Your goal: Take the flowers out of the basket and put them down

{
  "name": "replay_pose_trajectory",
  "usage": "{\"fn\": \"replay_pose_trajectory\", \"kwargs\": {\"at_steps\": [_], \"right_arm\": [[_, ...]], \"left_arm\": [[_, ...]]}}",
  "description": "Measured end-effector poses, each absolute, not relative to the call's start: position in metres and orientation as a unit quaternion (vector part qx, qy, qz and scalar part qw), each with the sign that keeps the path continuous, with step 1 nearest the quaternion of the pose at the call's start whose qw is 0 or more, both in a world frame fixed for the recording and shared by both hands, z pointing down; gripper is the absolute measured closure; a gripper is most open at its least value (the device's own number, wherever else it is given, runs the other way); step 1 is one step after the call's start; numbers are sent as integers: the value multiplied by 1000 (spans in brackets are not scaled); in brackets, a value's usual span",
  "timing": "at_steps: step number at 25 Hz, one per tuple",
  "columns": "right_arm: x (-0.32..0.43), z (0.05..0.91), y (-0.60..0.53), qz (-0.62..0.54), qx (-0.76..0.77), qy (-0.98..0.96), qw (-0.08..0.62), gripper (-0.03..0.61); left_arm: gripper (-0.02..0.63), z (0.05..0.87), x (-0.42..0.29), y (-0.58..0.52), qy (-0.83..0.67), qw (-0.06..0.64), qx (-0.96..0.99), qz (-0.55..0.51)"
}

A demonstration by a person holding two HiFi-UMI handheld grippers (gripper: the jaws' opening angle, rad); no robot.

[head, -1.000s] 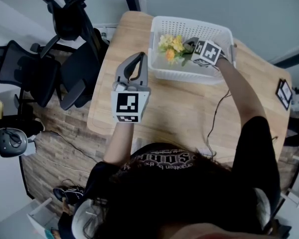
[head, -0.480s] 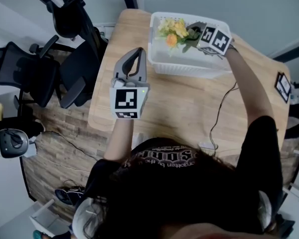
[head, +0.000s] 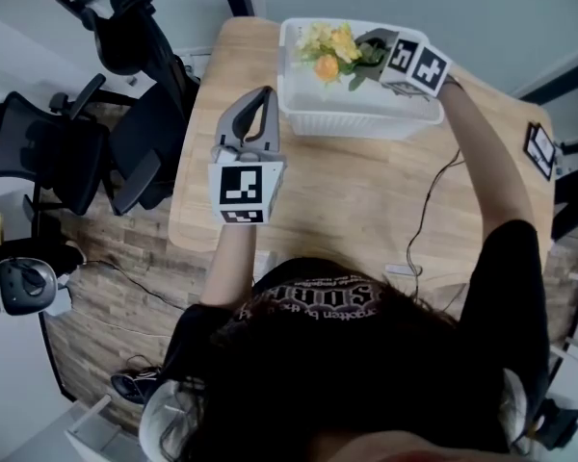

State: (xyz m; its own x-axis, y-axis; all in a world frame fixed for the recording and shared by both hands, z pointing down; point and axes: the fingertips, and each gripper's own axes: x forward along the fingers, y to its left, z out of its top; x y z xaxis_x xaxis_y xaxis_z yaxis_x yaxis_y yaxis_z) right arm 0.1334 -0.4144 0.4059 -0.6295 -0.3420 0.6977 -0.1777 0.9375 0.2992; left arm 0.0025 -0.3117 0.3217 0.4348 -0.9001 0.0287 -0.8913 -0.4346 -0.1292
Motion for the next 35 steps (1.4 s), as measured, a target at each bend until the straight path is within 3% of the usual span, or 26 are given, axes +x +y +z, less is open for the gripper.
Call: {"fn": "replay_pose_trajectory", "kwargs": {"at_steps": [35], "right_arm": [[122, 370, -391, -121, 152, -897, 398, 445]], "left_arm": [[614, 315, -26, -288, 550, 45, -832, -46]]}}
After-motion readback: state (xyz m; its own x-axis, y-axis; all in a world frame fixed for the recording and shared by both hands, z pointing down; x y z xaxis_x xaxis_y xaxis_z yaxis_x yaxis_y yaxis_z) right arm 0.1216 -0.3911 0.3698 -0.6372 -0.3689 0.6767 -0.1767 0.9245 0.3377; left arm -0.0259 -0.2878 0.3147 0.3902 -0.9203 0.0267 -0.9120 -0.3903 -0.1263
